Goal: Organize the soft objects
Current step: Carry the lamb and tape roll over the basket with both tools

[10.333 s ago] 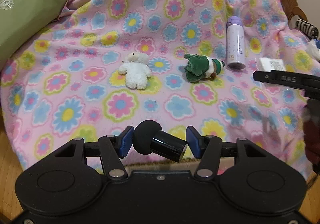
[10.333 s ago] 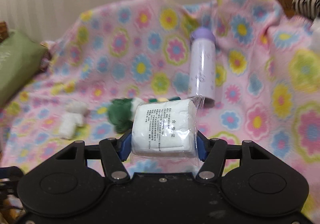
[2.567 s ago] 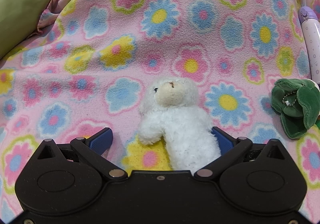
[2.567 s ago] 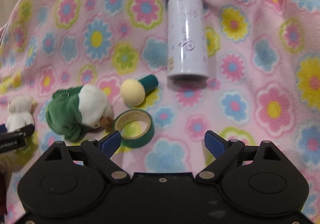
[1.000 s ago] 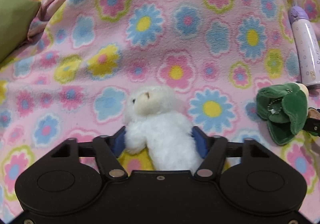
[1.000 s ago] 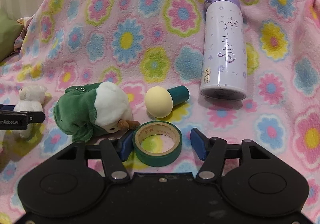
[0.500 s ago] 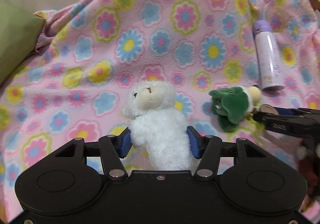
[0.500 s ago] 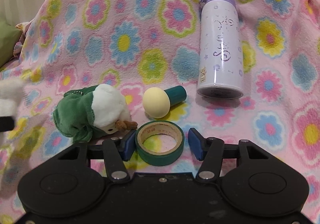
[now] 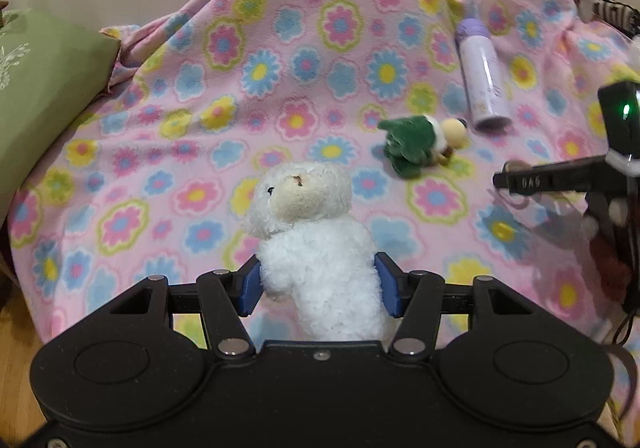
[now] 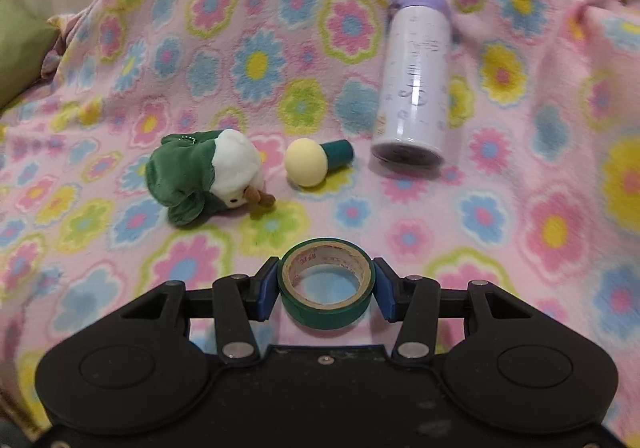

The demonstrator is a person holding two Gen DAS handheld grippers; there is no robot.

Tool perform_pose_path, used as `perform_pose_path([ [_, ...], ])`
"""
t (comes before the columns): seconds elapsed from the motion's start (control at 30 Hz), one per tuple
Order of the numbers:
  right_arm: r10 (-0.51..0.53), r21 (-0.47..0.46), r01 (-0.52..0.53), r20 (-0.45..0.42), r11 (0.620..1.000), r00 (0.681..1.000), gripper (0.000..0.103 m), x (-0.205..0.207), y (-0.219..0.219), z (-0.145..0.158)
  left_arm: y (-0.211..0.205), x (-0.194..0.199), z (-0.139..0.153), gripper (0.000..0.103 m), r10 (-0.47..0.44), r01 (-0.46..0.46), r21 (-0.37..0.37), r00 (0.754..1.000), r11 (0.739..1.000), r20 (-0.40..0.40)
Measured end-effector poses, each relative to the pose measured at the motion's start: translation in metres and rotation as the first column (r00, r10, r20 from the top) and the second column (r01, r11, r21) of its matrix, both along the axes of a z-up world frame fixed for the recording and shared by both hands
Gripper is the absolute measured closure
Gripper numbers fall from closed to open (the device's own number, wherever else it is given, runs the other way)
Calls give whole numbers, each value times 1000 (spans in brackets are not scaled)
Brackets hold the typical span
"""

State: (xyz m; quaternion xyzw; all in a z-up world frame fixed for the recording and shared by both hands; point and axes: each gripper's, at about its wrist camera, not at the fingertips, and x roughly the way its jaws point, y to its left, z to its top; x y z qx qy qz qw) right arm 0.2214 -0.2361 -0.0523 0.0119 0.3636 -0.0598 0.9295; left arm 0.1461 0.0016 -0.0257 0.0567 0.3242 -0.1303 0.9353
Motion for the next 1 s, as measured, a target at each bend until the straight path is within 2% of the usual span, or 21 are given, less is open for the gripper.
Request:
perform_pose_path([
  [0.17, -10, 41, 8, 61, 999, 998, 55, -51, 6, 34, 4, -32, 2, 49, -15, 14, -34, 1000, 999, -22],
  [0.33, 6, 121, -21, 123, 992, 992, 55, -115, 22, 65, 6, -63, 4, 49, -20, 19, -62, 999, 998, -29],
  [0.63, 56, 218, -95, 178, 971, 982, 55, -211, 58, 85, 12, -118, 8, 48, -34, 28, -108, 998, 994, -48],
  [0.77, 73, 227, -109, 160, 968, 984, 55, -240, 68, 86, 18, -135, 3, 48, -36, 26, -129, 996, 991, -81],
  [1.0, 70, 208, -78, 46, 975, 996, 55, -254, 82, 66, 12, -138, -17, 48, -37, 22, -99, 988, 995, -153],
])
